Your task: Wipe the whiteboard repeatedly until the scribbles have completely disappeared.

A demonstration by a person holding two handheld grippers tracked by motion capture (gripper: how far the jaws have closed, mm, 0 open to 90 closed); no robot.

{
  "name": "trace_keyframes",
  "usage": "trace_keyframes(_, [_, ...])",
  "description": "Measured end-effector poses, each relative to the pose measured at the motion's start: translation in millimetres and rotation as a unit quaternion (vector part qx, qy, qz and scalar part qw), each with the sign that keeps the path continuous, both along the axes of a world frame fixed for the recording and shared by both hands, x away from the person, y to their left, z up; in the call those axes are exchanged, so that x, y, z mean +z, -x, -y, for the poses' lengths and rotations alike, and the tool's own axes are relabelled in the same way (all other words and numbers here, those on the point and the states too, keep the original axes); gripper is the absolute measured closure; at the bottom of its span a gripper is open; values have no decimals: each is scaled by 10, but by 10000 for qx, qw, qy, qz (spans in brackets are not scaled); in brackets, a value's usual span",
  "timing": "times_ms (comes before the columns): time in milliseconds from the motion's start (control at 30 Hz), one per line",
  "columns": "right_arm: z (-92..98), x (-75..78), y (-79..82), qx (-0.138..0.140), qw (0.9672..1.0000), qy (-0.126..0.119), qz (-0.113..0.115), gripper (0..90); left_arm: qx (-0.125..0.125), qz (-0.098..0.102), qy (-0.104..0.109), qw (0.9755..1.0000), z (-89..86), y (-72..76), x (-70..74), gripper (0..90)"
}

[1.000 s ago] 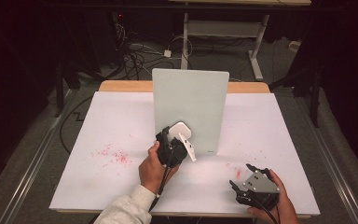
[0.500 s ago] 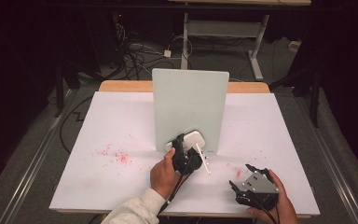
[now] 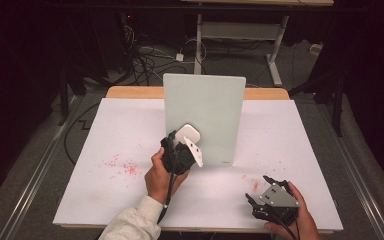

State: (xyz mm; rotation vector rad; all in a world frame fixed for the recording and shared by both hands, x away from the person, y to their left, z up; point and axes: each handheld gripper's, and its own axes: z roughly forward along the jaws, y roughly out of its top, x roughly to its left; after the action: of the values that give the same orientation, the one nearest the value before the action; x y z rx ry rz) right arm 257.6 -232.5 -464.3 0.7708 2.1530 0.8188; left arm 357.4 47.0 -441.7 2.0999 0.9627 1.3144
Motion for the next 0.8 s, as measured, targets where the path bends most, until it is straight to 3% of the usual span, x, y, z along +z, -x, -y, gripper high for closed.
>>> trace_keyframes(133, [-1, 3, -6, 36, 10000, 32, 1, 245, -173, 30, 231, 9996, -109, 23, 132, 287])
trace_keyframes(233, [-5, 10, -3, 49, 10000, 28, 17, 245, -295, -99, 370, 9988, -165, 18, 198, 287])
trace_keyframes(333, [1, 12, -4, 64, 10000, 29, 33, 245, -424, -249, 263, 9984, -144, 8, 172, 287])
trace_keyframes(433, [3, 13, -5, 56, 10000, 41, 40, 245, -611, -367, 412, 9966, -78, 11, 109, 287])
trace_keyframes(533, [11, 13, -3, 61, 10000, 32, 39, 245, -756, -299, 212, 9965, 60, 31, -5, 287])
trace_keyframes(567, [10, 9, -6, 51, 10000, 29, 30, 245, -769, -329, 225, 9962, 95, 21, -34, 288])
trace_keyframes(700, [1, -6, -6, 86, 9999, 67, 20, 245, -773, -81, 329, 9964, 222, 37, -78, 288])
trace_keyframes(800, [4, -9, -8, 73, 10000, 65, 20, 245, -739, 61, 95, 9972, 339, 53, -116, 288])
